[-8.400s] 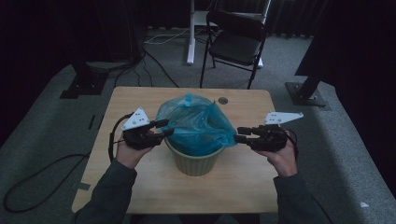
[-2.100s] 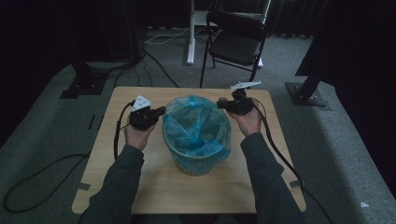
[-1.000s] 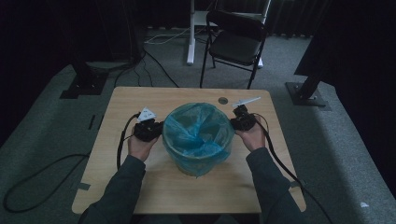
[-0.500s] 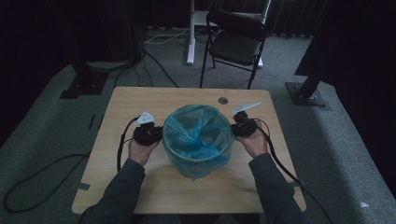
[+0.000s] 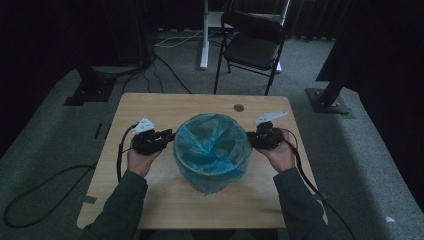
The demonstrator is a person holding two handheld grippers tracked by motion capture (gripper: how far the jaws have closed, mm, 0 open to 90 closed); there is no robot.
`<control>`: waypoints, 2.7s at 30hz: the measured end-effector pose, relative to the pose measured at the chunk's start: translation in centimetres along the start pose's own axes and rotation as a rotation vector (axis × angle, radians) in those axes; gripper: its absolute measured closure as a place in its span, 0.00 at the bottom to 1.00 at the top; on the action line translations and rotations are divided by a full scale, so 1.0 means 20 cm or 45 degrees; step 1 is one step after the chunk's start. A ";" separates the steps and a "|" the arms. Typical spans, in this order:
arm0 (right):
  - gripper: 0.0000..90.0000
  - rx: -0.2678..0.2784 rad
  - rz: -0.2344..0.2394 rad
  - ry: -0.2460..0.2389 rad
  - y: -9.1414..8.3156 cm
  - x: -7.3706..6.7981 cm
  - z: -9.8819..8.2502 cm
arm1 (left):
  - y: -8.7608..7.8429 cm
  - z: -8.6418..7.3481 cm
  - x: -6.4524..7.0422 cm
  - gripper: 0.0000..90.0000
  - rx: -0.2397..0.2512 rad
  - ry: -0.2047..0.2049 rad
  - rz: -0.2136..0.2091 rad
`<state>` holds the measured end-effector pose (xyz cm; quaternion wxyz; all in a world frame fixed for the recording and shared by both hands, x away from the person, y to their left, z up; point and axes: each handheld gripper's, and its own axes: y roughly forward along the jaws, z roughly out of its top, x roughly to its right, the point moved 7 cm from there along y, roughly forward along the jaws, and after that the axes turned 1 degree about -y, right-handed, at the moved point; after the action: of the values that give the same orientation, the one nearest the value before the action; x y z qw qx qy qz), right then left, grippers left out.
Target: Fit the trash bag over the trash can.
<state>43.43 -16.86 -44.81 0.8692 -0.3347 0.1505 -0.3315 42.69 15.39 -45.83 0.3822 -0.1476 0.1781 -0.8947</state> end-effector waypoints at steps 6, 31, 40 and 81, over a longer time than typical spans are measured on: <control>0.70 0.023 -0.037 -0.054 -0.07 -0.04 -0.01 | -0.07 0.07 0.02 0.76 0.047 0.037 -0.008; 0.65 0.001 -0.038 -0.160 -0.09 -0.12 -0.14 | -0.11 0.31 0.20 0.69 0.084 0.167 -0.123; 0.65 0.023 -0.017 -0.138 -0.07 -0.13 -0.18 | -0.05 0.37 0.30 0.68 0.032 0.221 -0.178; 0.65 0.139 0.008 -0.144 -0.29 -0.15 -0.17 | 0.19 0.43 0.49 0.66 -0.169 0.426 -0.226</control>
<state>36.85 -19.60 -43.24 0.8942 -0.3046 0.0840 -0.3170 41.93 3.96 -38.46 0.2565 -0.0369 0.2839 -0.9232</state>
